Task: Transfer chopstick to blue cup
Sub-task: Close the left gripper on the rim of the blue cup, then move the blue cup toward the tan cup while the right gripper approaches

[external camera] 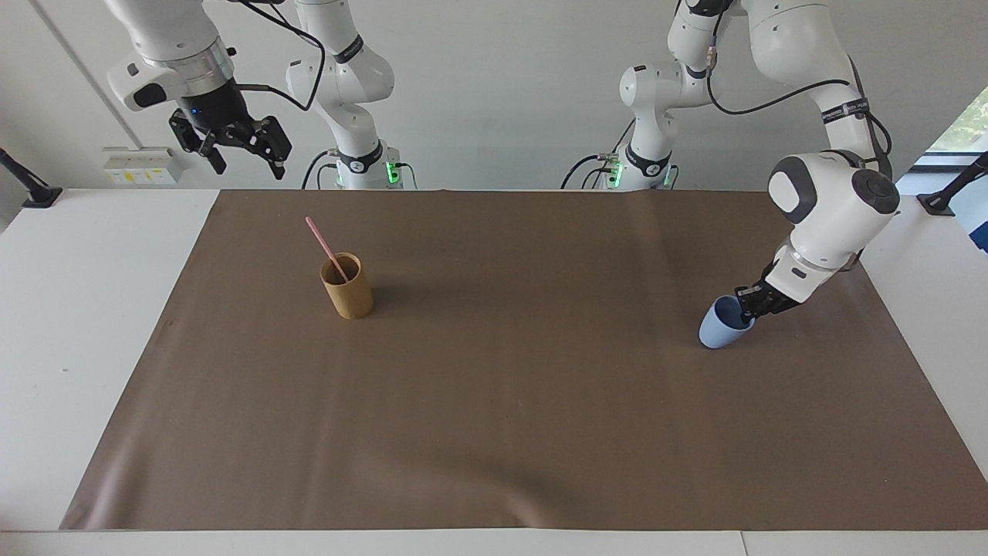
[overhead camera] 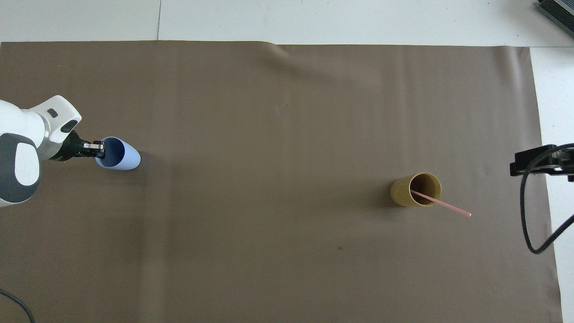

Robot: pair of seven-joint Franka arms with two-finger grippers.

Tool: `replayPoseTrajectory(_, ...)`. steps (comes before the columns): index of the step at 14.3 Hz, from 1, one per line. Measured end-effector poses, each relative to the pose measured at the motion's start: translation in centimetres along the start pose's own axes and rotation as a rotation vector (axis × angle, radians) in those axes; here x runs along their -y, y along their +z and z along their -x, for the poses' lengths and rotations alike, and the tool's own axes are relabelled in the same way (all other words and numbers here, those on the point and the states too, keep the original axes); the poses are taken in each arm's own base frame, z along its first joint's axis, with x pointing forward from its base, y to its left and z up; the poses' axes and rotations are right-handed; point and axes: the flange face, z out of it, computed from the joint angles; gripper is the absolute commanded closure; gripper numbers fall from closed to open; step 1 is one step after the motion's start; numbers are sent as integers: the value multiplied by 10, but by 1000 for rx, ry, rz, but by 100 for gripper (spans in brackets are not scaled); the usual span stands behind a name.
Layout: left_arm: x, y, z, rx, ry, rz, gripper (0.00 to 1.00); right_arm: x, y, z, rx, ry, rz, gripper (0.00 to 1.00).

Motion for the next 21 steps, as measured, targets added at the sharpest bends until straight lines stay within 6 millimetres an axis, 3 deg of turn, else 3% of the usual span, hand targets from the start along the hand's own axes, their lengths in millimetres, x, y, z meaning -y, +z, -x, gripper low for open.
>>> replayPoseTrajectory(2, -6, -13, 2, -2, 9, 3, 100, 0, 0, 0, 0, 0, 0, 0)
replayPoseTrajectory(4, -28, -27, 3, -12, 8, 5, 100, 0, 0, 0, 0, 0, 0, 0)
replayPoseTrajectory(9, -165, -23, 14, -2, -35, -5, 100, 0, 0, 0, 0, 0, 0, 0)
replayPoseTrajectory(12, -250, -16, 36, 7, -76, -12, 100, 0, -1, 1, -2, -1, 0, 0)
replayPoseTrajectory(16, -345, -6, 73, -5, -121, -7, 100, 6, 1, 2, 2, -66, 1, 0)
replayPoseTrajectory(18, -393, -2, 89, -10, -134, 2, 100, 5, 19, 0, 31, -171, 2, 0)
replayPoseTrajectory(21, -444, 7, 103, -9, -139, 9, 100, 10, 64, -8, 59, -346, -2, 0)
